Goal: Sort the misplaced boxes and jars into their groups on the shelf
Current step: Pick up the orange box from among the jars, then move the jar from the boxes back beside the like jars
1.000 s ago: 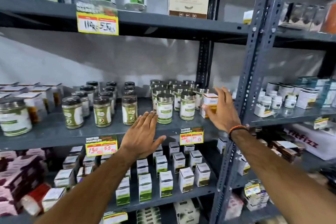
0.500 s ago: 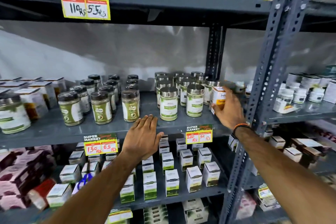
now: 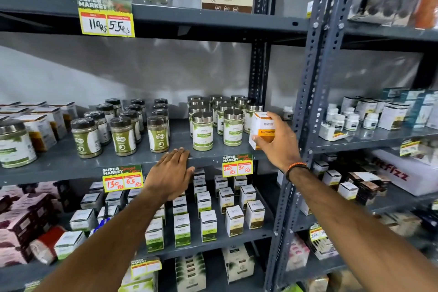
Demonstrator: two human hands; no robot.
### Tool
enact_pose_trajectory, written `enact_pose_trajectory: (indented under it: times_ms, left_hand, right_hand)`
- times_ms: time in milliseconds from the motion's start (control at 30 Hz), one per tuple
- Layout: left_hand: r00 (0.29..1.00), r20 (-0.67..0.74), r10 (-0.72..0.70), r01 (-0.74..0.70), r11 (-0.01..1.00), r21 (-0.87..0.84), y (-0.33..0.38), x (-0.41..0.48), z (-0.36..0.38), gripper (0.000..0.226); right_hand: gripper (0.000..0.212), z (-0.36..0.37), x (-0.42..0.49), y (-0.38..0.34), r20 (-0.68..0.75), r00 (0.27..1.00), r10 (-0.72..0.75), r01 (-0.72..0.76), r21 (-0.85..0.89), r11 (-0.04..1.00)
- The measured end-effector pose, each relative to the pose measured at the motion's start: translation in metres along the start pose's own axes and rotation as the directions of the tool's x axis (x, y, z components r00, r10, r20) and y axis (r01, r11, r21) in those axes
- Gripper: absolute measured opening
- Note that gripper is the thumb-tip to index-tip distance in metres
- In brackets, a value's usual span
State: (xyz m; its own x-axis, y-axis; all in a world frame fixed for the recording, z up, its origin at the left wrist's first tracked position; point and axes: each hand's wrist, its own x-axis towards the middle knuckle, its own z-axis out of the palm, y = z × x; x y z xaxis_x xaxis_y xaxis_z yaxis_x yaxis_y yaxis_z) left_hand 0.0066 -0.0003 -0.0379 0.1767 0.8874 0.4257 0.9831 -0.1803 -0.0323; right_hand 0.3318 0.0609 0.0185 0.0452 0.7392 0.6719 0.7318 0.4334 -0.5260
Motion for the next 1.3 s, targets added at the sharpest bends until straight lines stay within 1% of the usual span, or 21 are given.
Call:
enact_pose_trajectory:
  times_ms: [133,300,367,467,600,733,867,1000,1100,1167,1233,1300]
  left_hand:
    - [0.999,-0.019,-0.032,0.031,0.999,-0.021,-0.013,-0.034,-0.027,0.064]
    - [0.994,-0.075,-0.081,0.082,0.997,0.008,-0.063,-0.081,-0.071,0.062]
    - [0.987,-0.125,-0.103,0.106,0.994,0.025,-0.093,-0.103,-0.087,0.058]
    - [0.982,-0.147,-0.115,0.122,0.992,0.034,-0.14,-0.135,-0.105,0.059]
    - [0.975,-0.17,-0.146,0.157,0.986,0.053,-0.239,-0.194,-0.128,0.062]
    - [0.971,-0.192,-0.146,0.163,0.984,0.078,-0.337,-0.249,-0.147,0.059]
    - [0.96,-0.156,-0.234,0.248,0.966,0.077,-0.416,-0.288,-0.155,0.064]
    - [0.943,-0.06,-0.328,0.331,0.943,0.03,-0.466,-0.294,-0.148,0.065]
    - [0.946,-0.043,-0.32,0.321,0.947,0.005,-0.492,-0.283,-0.139,0.064]
    - [0.951,-0.014,-0.309,0.31,0.951,0.005,-0.505,-0.271,-0.133,0.07]
    - [0.945,0.006,-0.328,0.328,0.944,-0.027,-0.512,-0.257,-0.13,0.074]
    - [0.939,-0.003,-0.344,0.343,0.937,-0.065,-0.52,-0.244,-0.125,0.072]
  right_hand:
    - [0.083,0.001,-0.025,-0.039,0.011,0.998,-0.066,0.066,0.046,0.997]
    - [0.082,0.034,-0.053,-0.107,0.026,0.99,-0.139,0.134,0.142,0.981]
    - [0.081,0.057,-0.066,-0.141,0.035,0.982,-0.185,0.177,0.161,0.971]
    - [0.081,0.092,-0.084,-0.19,0.032,0.971,-0.239,0.228,0.191,0.955]
    - [0.082,0.16,-0.118,-0.28,0.092,0.957,-0.276,0.244,0.259,0.934]
    - [0.078,0.221,-0.144,-0.361,0.058,0.974,-0.219,0.192,0.302,0.934]
    - [0.079,0.267,-0.151,-0.418,0.078,0.986,-0.15,0.121,0.291,0.949]
    - [0.081,0.295,-0.143,-0.444,0.107,0.989,-0.1,0.072,0.238,0.968]
    - [0.082,0.313,-0.131,-0.453,0.14,0.986,-0.086,0.059,0.184,0.981]
    - [0.082,0.325,-0.125,-0.456,0.154,0.987,-0.055,0.033,0.142,0.989]
    - [0.083,0.333,-0.122,-0.458,0.152,0.988,-0.039,0.022,0.114,0.993]
    - [0.085,0.342,-0.12,-0.458,0.153,0.988,-0.03,0.015,0.099,0.995]
